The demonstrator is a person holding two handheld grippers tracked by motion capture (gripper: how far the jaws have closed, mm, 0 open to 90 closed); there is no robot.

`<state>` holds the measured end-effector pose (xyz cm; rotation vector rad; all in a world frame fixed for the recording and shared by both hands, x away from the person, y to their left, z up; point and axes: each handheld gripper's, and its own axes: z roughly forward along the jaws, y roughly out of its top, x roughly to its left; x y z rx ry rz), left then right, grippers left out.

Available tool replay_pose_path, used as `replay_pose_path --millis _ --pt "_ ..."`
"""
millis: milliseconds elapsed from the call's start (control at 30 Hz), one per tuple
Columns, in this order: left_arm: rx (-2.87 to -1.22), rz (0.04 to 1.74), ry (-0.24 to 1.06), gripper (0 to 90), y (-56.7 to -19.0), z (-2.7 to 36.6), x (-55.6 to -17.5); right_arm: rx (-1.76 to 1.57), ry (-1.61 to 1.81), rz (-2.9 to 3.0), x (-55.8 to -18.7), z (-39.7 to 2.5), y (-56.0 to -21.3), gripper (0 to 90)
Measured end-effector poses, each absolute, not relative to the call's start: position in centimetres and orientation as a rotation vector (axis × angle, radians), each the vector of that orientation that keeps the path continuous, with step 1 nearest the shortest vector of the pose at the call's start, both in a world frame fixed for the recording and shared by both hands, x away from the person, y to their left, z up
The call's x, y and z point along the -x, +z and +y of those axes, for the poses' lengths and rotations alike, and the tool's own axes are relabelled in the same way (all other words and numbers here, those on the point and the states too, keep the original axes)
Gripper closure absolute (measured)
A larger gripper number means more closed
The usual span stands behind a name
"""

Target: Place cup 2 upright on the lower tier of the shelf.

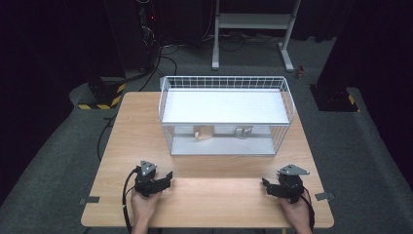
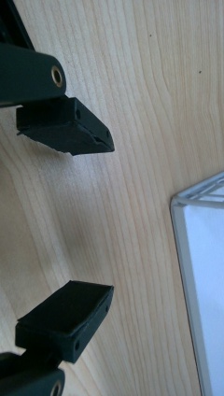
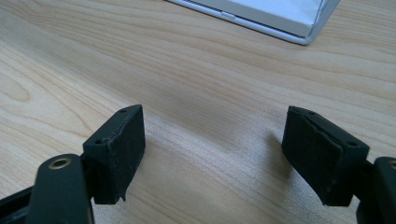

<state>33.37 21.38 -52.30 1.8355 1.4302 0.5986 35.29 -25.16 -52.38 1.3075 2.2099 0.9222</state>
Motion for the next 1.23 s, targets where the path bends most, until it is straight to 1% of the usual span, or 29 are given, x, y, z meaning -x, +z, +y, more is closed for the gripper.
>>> replay_pose_path --millis 400,500,567,733,1233 --pt "-1.857 1.455 0.65 26.4 -52.73 21.38 -33.91 -1.308 0.922 2.21 -35.29 -25.16 -52.38 21.9" --pt "-1.887 1.464 0.661 26.3 -52.79 21.21 -33.99 -1.308 0.923 2.21 -35.29 -25.16 -52.38 21.9" --pt "-1.906 1.462 0.672 24.5 -52.81 21.02 -33.99 -1.307 0.923 2.21 -35.29 -25.16 -52.38 21.9" --pt "-1.907 1.464 0.661 22.8 -52.83 20.97 -33.95 -1.307 0.922 2.21 -35.28 -25.16 -52.38 21.9" --pt "-1.902 1.468 0.653 21.5 -52.84 20.92 -33.96 -1.308 0.923 2.21 -35.3 -25.17 -52.38 21.9"
